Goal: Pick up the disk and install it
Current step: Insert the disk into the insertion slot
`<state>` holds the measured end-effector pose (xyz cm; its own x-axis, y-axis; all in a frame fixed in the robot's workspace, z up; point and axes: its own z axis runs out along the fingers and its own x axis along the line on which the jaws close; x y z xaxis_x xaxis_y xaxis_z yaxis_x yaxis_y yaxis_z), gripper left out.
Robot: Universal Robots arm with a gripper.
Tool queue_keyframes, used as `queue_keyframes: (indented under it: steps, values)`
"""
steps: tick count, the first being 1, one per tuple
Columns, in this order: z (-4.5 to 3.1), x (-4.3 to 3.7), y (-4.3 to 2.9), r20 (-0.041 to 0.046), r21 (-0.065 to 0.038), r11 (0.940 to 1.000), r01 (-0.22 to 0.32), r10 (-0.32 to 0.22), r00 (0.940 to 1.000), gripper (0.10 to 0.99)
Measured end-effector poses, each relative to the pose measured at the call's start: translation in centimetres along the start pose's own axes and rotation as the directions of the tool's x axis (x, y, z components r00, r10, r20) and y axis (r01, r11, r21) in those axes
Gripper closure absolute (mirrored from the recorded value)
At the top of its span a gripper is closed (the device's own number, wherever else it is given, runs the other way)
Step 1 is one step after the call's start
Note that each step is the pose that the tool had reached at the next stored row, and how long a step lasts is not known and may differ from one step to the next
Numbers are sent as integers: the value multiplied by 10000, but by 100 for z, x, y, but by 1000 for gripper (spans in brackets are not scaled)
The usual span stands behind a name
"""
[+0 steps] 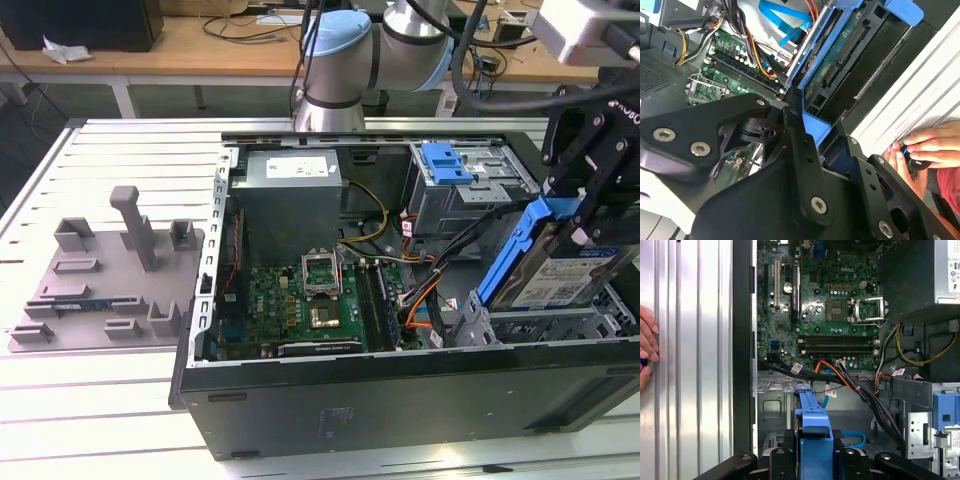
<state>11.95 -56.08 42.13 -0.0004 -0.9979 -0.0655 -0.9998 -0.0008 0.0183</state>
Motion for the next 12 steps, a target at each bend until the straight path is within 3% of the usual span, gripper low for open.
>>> queue_keyframes:
  steps: [12]
  values:
    - [241, 16, -5, 0, 1, 10000, 0, 0, 10000, 718]
